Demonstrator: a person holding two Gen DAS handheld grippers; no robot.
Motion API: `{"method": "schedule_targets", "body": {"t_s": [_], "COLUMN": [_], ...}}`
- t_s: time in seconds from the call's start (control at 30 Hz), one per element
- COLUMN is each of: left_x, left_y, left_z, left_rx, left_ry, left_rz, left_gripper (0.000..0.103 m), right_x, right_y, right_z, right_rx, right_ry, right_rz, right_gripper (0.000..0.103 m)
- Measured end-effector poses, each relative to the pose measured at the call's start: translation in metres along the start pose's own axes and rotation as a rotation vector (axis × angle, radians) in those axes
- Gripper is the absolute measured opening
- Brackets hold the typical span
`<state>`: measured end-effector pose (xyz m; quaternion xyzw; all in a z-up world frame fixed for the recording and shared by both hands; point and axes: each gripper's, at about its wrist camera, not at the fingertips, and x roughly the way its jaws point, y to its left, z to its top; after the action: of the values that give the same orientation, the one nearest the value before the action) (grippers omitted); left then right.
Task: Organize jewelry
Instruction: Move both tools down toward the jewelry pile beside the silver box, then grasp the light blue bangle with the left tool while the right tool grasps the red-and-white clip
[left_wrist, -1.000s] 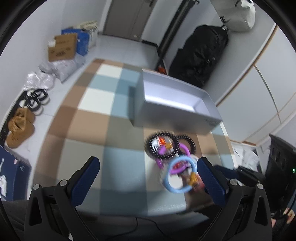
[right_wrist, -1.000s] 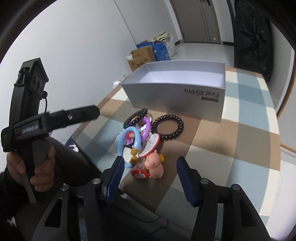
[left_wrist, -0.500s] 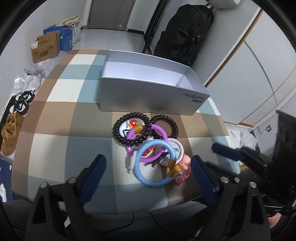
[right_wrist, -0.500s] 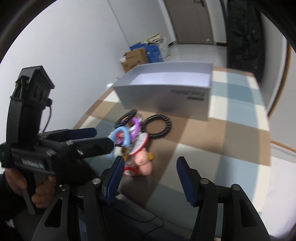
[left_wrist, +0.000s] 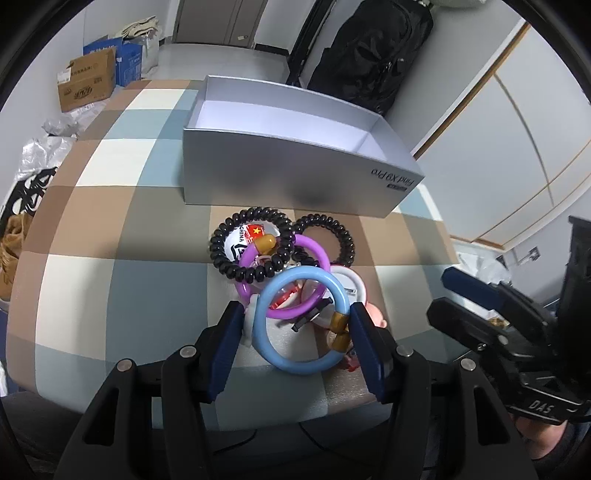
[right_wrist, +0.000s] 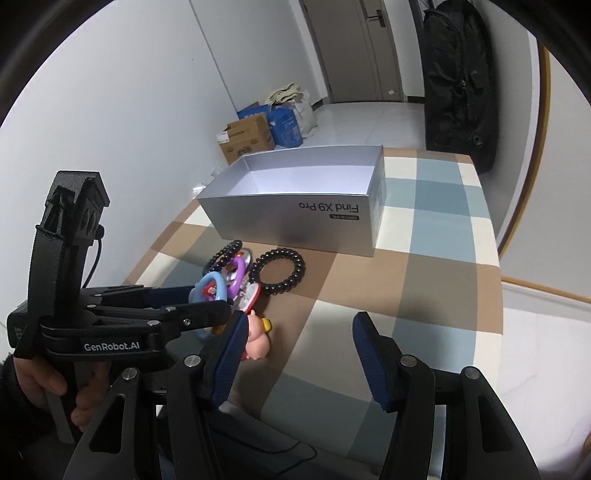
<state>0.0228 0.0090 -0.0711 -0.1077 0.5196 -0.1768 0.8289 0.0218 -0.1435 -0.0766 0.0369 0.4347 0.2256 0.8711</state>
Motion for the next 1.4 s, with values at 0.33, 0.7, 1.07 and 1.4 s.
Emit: {"method": "schedule_targets", "body": {"t_s": [0.33, 0.7, 1.07, 1.4], "left_x": [-0.022, -0.03, -0.034, -0.037], "left_y": [0.013, 0.031, 0.036, 0.037], "left_z": [0.007, 0.013, 0.016, 0.015], "left_rx": [-0.073, -0.181, -0.18, -0.177], "left_ry": [-0.061, -0.105, -0.117, -0.122], "left_rz": [-0.083, -0.117, -0.136, -0.141], "left_gripper": [0.052, 0.052, 0.052, 0.052], "right_x": [-0.002, 0.016, 0.033, 0.043], "right_y": [-0.001, 0.042, 0.065, 0.079], "right_z": [-0.002, -0.021, -0.017, -0.022], "right_rx": [0.027, -0.04, -0.126, -0.198], "right_ry": [0.009, 0.098, 0.1, 0.11], "right_rz": [0.056, 0.133, 0.001, -0.086], "right_gripper": [0.058, 0.05, 0.029, 0.02]}}
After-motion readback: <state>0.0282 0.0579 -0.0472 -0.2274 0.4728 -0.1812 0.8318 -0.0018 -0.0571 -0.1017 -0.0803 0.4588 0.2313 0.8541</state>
